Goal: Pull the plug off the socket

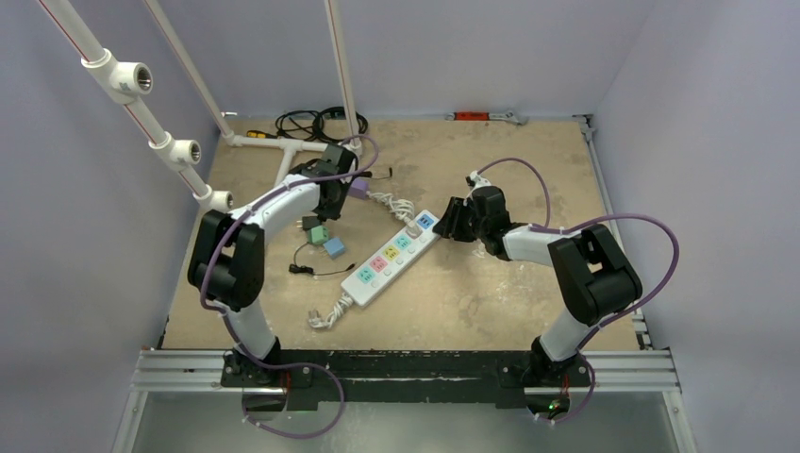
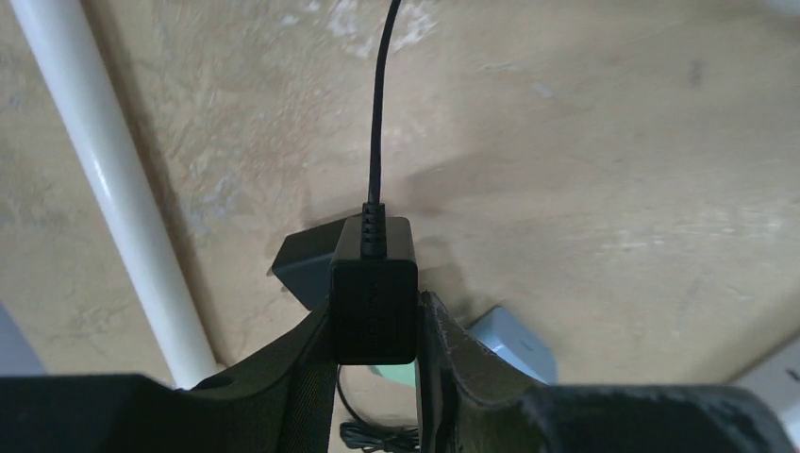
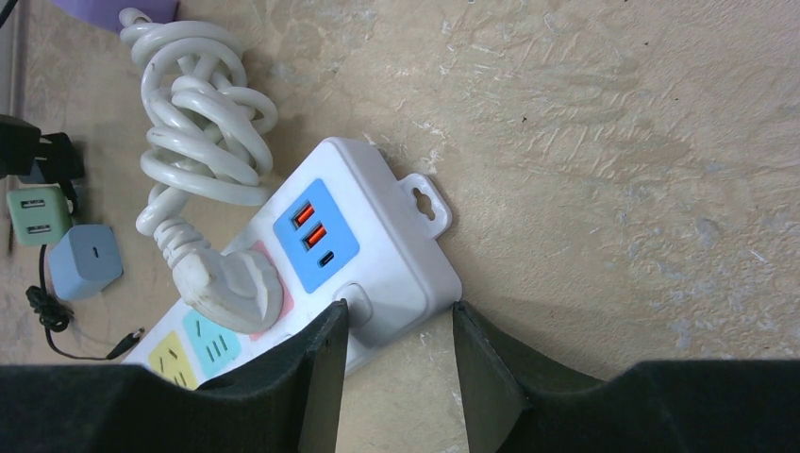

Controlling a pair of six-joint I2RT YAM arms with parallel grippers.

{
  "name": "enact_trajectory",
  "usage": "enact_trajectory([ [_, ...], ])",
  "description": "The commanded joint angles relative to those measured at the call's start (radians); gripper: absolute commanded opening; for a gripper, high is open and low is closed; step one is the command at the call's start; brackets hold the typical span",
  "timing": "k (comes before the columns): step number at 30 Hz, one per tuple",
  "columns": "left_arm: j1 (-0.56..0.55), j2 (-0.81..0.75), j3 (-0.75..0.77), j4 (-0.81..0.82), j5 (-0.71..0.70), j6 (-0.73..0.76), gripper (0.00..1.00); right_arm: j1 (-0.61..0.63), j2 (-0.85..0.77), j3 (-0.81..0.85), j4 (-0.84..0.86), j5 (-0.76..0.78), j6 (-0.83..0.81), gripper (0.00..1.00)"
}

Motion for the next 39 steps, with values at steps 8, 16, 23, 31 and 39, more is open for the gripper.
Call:
enact_trajectory([
  [8, 0.04, 0.071, 0.026, -0.092, -0.197, 0.003, 0.0, -0.003, 0.023, -0.025, -0.119, 0.052, -0.052, 0.46],
  [16, 0.043, 0.1, 0.035, -0.102, -0.099, -0.002, 0.09, -0.002, 0.02, -0.028, -0.119, 0.054, -0.052, 0.46],
  [23, 0.043, 0.088, 0.041, -0.098, -0.06, -0.003, 0.43, -0.003, 0.016, -0.03, -0.119, 0.054, -0.051, 0.46],
  [31, 0.043, 0.041, 0.042, -0.083, -0.043, -0.005, 0.75, -0.002, 0.013, -0.03, -0.116, 0.055, -0.052, 0.47],
  [39, 0.008, -0.144, -0.038, 0.068, 0.091, 0.01, 0.84, -0.002, -0.062, -0.073, -0.077, 0.045, -0.059, 0.48],
])
